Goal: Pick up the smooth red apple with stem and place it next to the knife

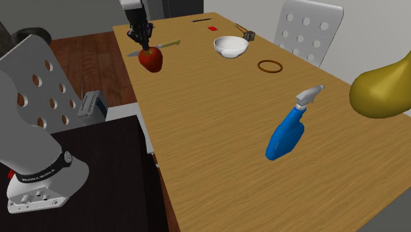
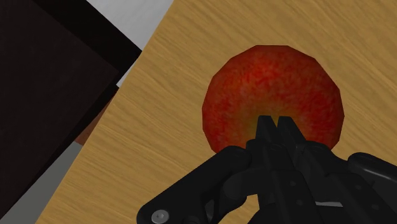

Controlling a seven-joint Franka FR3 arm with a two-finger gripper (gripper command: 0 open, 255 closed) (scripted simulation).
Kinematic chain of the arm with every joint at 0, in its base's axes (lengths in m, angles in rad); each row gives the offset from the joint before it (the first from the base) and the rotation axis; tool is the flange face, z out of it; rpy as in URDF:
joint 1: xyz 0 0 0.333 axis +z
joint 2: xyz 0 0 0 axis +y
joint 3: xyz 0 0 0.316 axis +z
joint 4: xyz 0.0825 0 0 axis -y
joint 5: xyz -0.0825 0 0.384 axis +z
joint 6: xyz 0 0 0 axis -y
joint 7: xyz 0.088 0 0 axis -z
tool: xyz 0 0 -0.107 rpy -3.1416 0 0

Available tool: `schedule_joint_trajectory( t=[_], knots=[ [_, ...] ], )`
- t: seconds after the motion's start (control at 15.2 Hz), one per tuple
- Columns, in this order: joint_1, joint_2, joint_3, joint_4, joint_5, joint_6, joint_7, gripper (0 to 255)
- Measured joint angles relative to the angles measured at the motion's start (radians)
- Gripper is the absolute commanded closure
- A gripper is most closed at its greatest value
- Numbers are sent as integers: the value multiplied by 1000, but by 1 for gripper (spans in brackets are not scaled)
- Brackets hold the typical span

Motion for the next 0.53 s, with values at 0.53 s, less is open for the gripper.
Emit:
schedule_joint_trajectory(
  t=[0.53],
  knots=[
    [-1,-17,-2,27,11,-40,-9,0]
  ],
)
